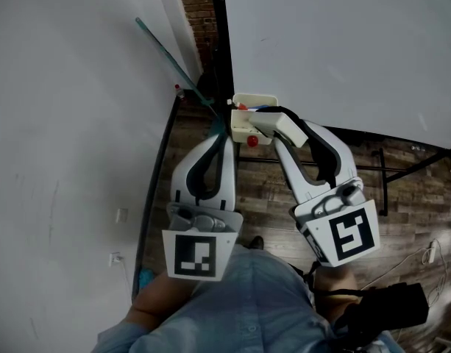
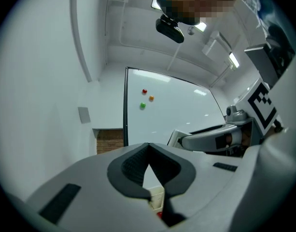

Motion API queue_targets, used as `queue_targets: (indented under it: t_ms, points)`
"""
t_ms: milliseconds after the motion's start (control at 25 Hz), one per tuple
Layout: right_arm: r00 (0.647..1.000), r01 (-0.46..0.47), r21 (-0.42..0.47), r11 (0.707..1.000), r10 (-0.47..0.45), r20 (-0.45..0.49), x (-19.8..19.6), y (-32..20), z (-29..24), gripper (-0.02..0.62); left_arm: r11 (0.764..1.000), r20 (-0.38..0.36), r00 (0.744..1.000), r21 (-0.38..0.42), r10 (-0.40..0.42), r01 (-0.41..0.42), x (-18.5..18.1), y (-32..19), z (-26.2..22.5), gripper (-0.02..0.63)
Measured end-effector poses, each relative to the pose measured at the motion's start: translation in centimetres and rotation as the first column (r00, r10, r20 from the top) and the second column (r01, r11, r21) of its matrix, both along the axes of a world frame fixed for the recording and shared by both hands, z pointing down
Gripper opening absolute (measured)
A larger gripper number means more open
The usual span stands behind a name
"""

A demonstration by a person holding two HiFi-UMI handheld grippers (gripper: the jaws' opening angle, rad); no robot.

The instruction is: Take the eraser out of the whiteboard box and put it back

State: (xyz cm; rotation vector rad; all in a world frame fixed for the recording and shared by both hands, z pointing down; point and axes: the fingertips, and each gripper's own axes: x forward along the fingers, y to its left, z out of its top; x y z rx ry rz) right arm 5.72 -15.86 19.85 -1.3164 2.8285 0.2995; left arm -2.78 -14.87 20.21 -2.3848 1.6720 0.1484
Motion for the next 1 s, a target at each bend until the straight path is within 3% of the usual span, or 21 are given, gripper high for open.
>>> queue_targets:
  t_ms: [560,1000]
  points:
    - [1.000,0.003,0.008,1.000,-0.003,0.011,-1.2,-0.4,-0.7,0.140,1.000,-0.035,0.999,0.010,0.000,0.000,-1.1,-0.2,-0.5,0.005]
    - [0.999,0.000,-0.051,0.999,-0.002,-0.041,-2.6,-3.1,1.5,0.140,1.000,-0.062,0.998,-0.021,0.006,-0.007,-2.3,-2.6,0.3,0.005]
